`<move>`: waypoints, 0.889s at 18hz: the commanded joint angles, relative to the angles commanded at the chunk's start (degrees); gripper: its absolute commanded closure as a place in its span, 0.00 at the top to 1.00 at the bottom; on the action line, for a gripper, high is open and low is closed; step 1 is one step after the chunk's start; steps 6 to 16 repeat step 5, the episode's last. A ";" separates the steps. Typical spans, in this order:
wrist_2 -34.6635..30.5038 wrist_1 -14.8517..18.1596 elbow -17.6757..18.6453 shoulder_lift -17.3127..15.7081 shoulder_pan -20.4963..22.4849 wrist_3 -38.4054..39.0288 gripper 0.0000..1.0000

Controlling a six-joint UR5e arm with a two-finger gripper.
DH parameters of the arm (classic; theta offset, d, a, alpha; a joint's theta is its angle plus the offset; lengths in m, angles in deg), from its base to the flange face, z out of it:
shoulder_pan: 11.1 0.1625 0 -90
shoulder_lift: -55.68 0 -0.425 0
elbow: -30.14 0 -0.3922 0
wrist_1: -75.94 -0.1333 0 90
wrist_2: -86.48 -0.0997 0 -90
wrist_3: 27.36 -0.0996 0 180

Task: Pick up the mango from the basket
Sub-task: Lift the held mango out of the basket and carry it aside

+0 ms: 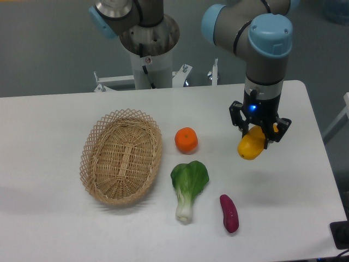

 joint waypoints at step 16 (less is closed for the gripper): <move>0.17 -0.09 0.09 0.00 0.00 0.00 0.46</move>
